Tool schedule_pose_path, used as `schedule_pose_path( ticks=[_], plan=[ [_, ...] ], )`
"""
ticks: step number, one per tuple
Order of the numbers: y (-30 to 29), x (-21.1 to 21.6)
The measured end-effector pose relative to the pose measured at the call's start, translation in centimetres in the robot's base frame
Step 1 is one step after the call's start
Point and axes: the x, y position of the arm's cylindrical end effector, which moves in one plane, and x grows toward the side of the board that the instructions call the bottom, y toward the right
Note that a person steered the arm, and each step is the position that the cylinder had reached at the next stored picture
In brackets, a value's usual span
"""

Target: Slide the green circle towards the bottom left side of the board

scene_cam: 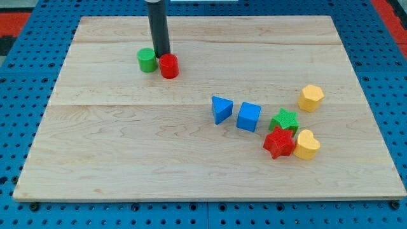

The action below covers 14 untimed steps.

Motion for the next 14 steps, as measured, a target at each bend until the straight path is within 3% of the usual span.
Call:
schedule_pose_path(
  ticks=[11, 12, 13, 14],
  plan=[
    [-3.4, 1.4],
    [-8.0, 1.9],
    [-10.9, 8.5],
    [-8.7, 9.4]
  ],
)
